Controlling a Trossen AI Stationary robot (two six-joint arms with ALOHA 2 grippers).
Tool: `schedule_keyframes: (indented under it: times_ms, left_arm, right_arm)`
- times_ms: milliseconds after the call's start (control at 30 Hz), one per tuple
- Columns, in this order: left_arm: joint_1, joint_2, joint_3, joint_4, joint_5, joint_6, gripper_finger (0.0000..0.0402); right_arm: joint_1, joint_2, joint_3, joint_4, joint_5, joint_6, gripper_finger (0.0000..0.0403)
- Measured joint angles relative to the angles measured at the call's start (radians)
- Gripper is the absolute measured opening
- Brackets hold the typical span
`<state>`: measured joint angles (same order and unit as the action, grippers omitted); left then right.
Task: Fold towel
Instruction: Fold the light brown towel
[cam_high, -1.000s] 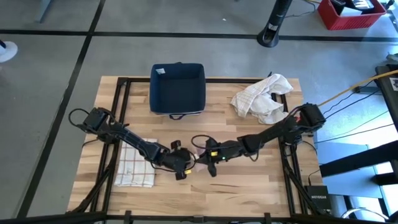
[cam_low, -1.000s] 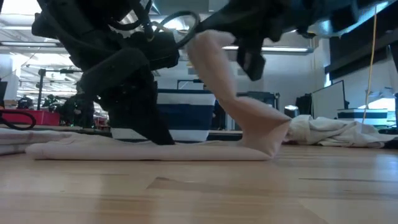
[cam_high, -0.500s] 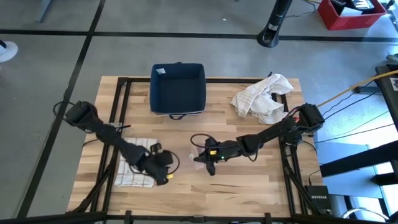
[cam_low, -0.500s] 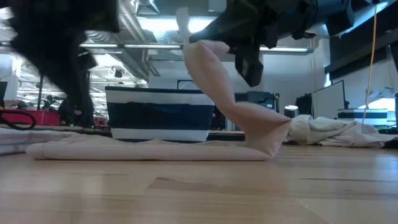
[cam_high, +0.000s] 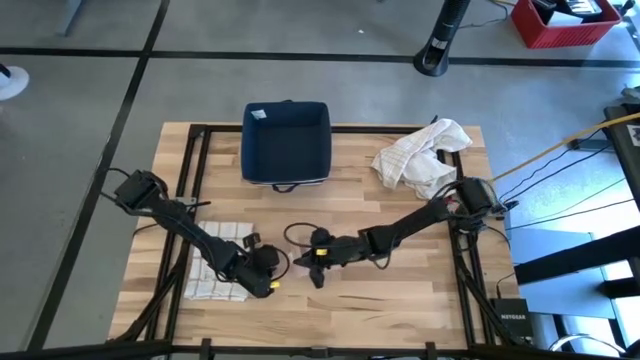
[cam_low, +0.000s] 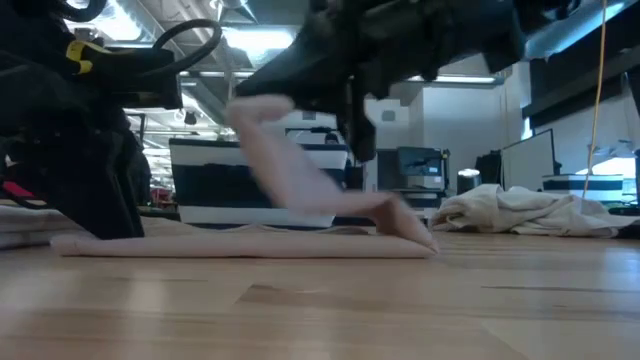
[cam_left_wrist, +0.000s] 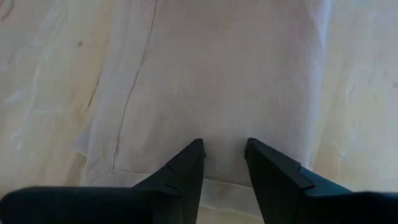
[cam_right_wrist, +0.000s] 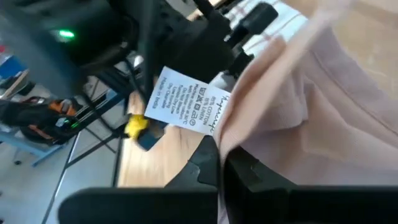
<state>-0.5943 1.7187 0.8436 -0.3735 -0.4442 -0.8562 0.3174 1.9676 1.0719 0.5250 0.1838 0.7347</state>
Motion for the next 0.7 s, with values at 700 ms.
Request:
schedule_keyframes:
  times_ms: [700]
  left_arm:
    - [-0.009,-0.048,0.03,-0.051,0.083,0.029,0.0117]
  right_arm:
    - [-0.017,0.081,0.048,0.01,0.018,0.08,0.0134]
